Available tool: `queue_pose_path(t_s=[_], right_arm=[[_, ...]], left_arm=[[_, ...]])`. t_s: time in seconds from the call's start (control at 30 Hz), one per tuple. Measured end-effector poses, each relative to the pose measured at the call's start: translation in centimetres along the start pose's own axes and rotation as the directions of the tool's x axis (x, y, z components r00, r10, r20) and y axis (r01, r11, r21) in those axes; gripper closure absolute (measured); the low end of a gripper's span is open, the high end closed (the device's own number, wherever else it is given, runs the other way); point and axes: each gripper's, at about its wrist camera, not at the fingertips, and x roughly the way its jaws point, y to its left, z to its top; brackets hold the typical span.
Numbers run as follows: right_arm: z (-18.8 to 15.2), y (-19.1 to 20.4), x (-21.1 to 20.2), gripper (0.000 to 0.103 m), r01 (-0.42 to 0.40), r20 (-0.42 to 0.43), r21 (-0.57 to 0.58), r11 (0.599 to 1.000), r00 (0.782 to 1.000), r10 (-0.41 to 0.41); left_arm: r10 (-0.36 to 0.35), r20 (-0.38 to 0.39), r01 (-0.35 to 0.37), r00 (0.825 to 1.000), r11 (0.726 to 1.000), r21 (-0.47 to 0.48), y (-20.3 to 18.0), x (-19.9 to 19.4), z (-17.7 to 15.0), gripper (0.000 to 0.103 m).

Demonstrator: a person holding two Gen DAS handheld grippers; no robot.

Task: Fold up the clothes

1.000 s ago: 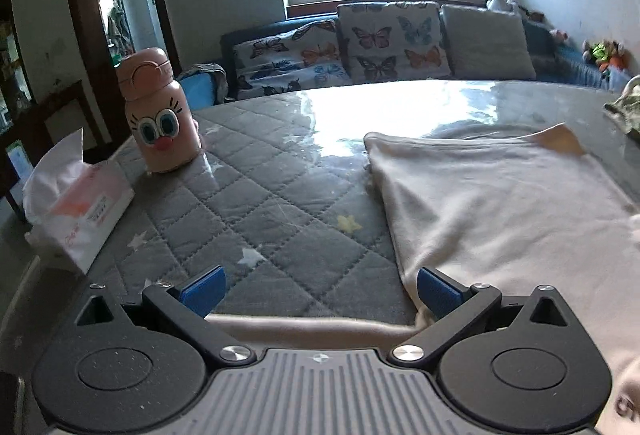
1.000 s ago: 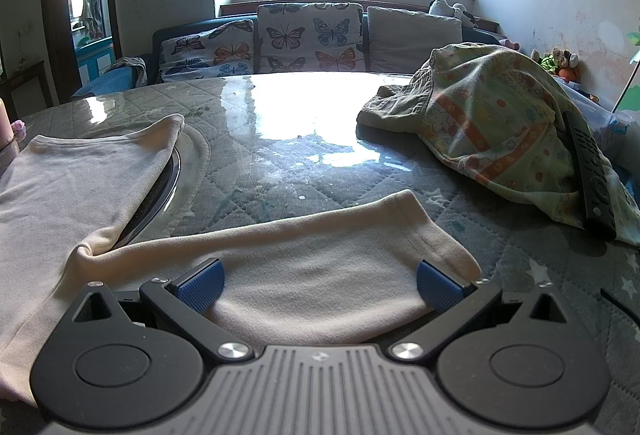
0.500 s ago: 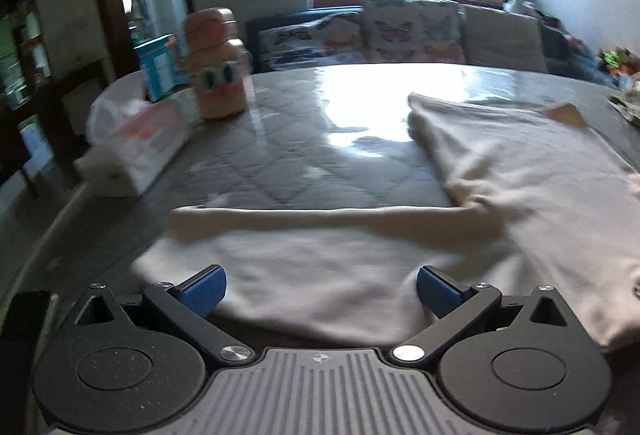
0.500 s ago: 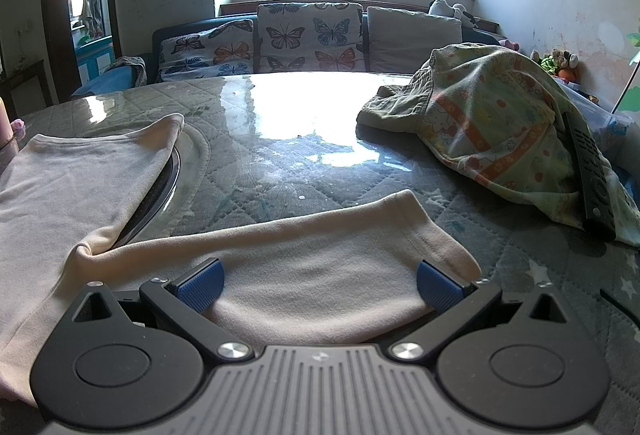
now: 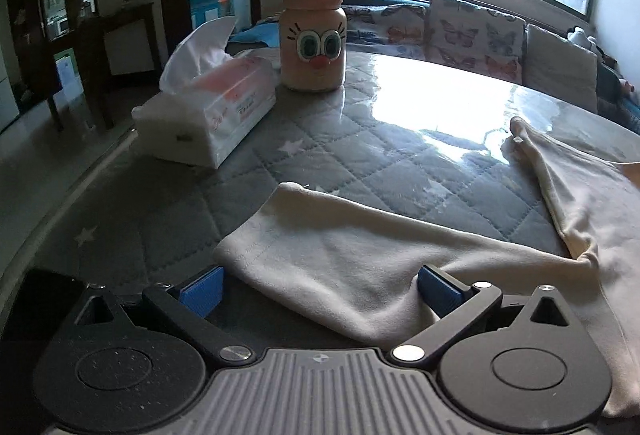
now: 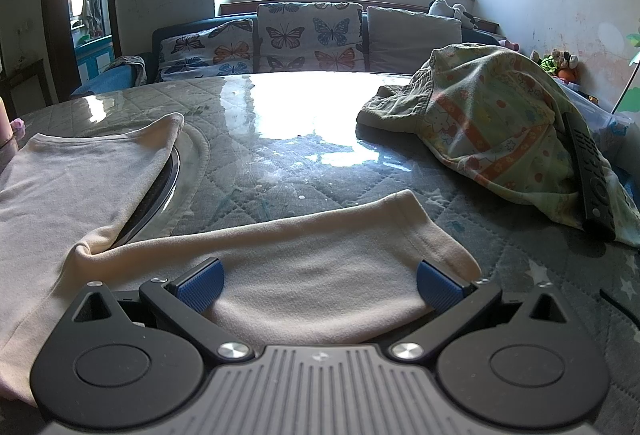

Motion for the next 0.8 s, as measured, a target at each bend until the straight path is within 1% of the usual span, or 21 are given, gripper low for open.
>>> queue_pose_path(t_s=[0.17, 0.27, 0.33, 0.47, 0.53, 0.67, 0.73, 0.8], right_arm=[[0.0, 0.0, 0.0, 0.000, 0.000, 0.000, 0.000, 1.000, 1.000, 0.000], [0.0, 0.0, 0.0, 0.000, 0.000, 0.000, 0.000, 1.000, 1.000, 0.000], [0.0, 0.0, 0.0, 0.000, 0.000, 0.000, 0.000, 1.000, 1.000, 0.000], [0.0, 0.0, 0.0, 0.000, 0.000, 0.000, 0.000, 1.000, 1.000, 0.000], [0.0, 0.0, 0.0, 0.000, 0.000, 0.000, 0.000, 1.000, 1.000, 0.000], [0.0, 0.0, 0.0, 0.000, 0.000, 0.000, 0.000, 1.000, 1.000, 0.000], [0.0, 0.0, 0.0, 0.000, 0.000, 0.000, 0.000, 1.000, 1.000, 0.000], [0.0, 0.0, 0.0, 0.000, 0.000, 0.000, 0.000, 1.000, 1.000, 0.000]], left_arm=[[-0.004, -0.008, 0.004, 1.000, 1.000, 0.010, 0.3, 0.3, 0.7, 0.000], [-0.002, 0.004, 0.001, 1.000, 0.999, 0.033, 0.5, 0.0, 0.5, 0.000], [-0.008, 0.009, 0.008, 1.000, 1.000, 0.026, 0.9, -0.3, 0.4, 0.000], [0.008, 0.039, -0.008, 0.999, 1.000, 0.001, 2.0, -1.0, 0.5, 0.000], [0.033, 0.042, -0.032, 0.999, 0.999, -0.011, 2.3, -1.0, 0.8, 0.000], [0.105, 0.018, -0.105, 0.994, 0.994, 0.013, 2.4, 0.4, 1.1, 0.000], [0.125, 0.026, -0.126, 0.992, 0.992, 0.012, 2.5, 0.8, 1.3, 0.000], [0.170, 0.037, -0.171, 0.985, 0.985, 0.021, 2.6, 1.2, 1.7, 0.000]])
